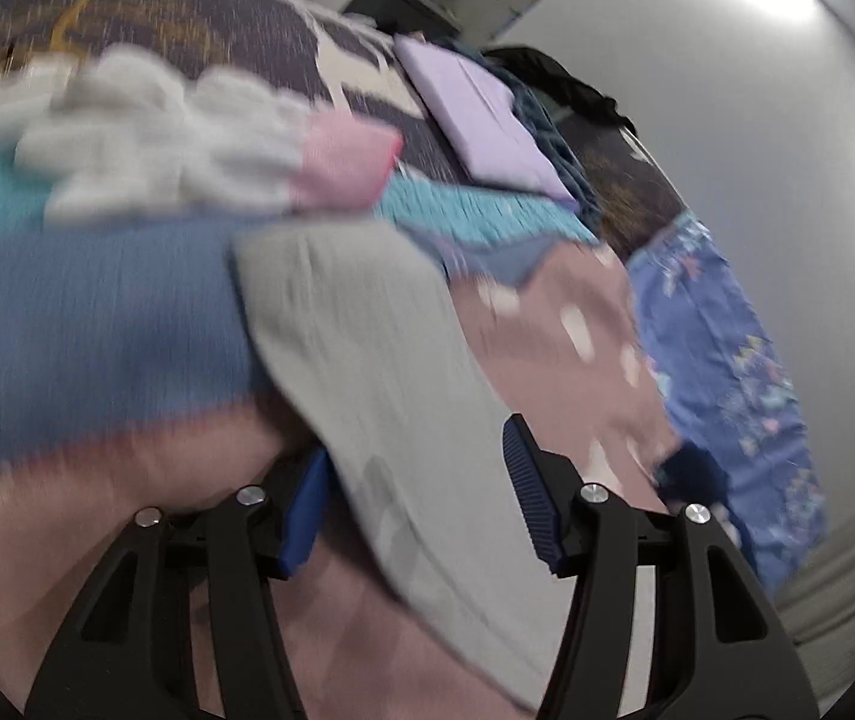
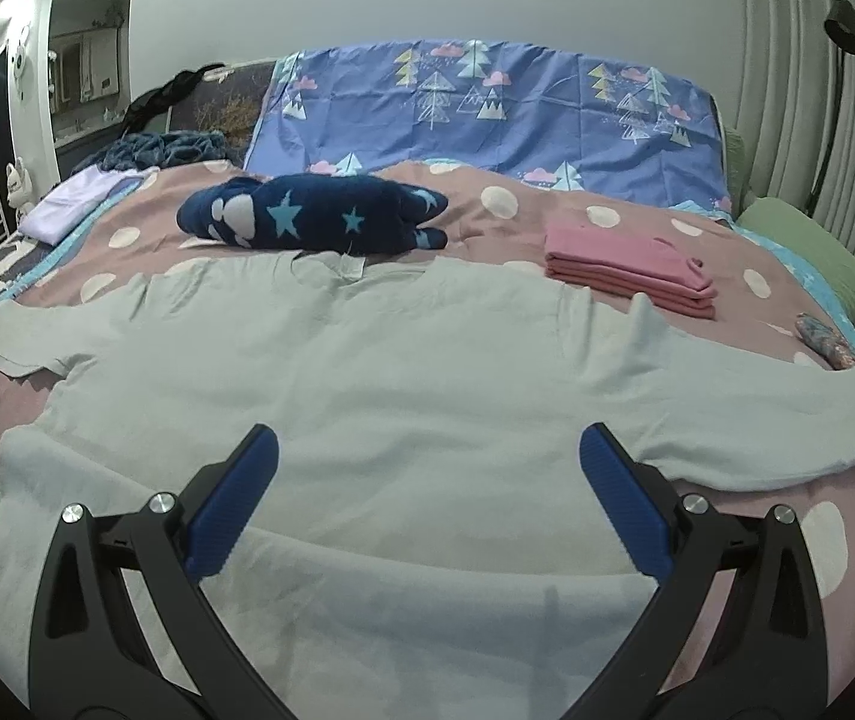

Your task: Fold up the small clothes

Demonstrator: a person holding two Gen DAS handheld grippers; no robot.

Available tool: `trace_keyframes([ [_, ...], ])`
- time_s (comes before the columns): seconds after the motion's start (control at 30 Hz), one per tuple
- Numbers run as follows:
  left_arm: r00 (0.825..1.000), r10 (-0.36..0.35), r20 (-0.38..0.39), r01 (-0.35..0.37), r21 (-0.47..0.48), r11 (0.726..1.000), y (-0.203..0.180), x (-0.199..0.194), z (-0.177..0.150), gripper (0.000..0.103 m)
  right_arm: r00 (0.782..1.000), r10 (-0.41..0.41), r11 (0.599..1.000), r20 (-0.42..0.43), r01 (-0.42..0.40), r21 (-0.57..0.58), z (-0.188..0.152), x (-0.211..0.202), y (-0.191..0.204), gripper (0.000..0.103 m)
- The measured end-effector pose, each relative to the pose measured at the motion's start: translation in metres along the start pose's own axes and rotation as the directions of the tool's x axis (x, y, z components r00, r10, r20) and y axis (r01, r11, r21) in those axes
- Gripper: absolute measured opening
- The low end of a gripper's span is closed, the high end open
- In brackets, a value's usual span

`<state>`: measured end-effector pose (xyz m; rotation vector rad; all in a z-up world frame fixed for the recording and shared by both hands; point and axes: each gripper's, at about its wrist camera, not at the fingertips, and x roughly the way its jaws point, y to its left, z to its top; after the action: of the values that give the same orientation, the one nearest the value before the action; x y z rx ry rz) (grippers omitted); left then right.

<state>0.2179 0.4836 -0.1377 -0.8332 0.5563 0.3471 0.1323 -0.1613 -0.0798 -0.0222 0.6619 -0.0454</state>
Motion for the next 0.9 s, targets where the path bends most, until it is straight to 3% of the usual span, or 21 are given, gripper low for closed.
trace_keyframes([
  [0.03,1.0,0.023,0.018,-0.024,0.019,1.0,-0.004,0.002,0.007,0.045,1.0,0.002,1.0,-0.004,-0.002,0.001,0.001,0.002,0.001,0.101],
  [0.1,0.999,0.03,0.032,-0.031,0.039,0.999,-0.01,0.005,0.017,0.014,1.0,0.012,1.0,-0.005,-0.012,0.003,0.003,0.006,0.003,0.101],
  [0.17,0.999,-0.001,0.037,-0.001,0.032,1.0,-0.018,0.004,0.026,0.002,1.0,0.017,1.0,0.005,-0.017,-0.003,0.004,0.007,0.005,0.101],
  [0.3,0.996,-0.073,0.047,0.065,0.166,0.984,-0.07,-0.01,0.019,0.002,0.999,0.02,1.0,0.027,-0.02,-0.018,0.005,0.006,0.005,0.101],
  [0.37,0.989,-0.145,0.017,0.134,0.277,0.951,-0.117,-0.021,0.0,0.002,0.999,0.025,1.0,0.031,-0.025,-0.011,0.005,0.004,0.001,0.101],
  [0.5,0.952,-0.29,-0.102,0.303,0.465,0.832,-0.216,-0.039,-0.063,0.002,0.999,0.035,0.999,0.036,-0.036,0.027,0.001,0.0,-0.011,0.101],
  [0.6,0.905,-0.358,-0.231,0.424,0.568,0.705,-0.285,-0.048,-0.134,0.002,0.998,0.038,0.998,0.043,-0.04,0.049,-0.005,-0.007,-0.024,0.101],
  [0.63,0.886,-0.368,-0.283,0.463,0.607,0.646,-0.307,-0.053,-0.169,0.002,0.998,0.034,0.998,0.045,-0.036,0.057,-0.008,-0.009,-0.03,0.101],
  [0.7,0.856,-0.372,-0.36,0.516,0.647,0.561,-0.335,-0.057,-0.218,0.002,0.999,0.022,0.997,0.044,-0.025,0.068,-0.012,-0.013,-0.042,0.101],
  [0.77,0.809,-0.361,-0.465,0.588,0.66,0.468,-0.362,-0.056,-0.279,0.002,0.999,0.011,0.996,0.039,-0.014,0.086,-0.017,-0.015,-0.055,0.101],
  [0.83,0.793,-0.317,-0.52,0.609,0.685,0.401,-0.376,-0.052,-0.328,0.011,1.0,-0.014,0.993,0.027,0.011,0.113,-0.021,-0.014,-0.069,0.101],
  [0.9,0.775,-0.276,-0.568,0.632,0.694,0.345,-0.382,-0.05,-0.367,0.048,0.999,-0.026,0.989,0.019,0.023,0.149,-0.026,-0.015,-0.084,0.101],
])
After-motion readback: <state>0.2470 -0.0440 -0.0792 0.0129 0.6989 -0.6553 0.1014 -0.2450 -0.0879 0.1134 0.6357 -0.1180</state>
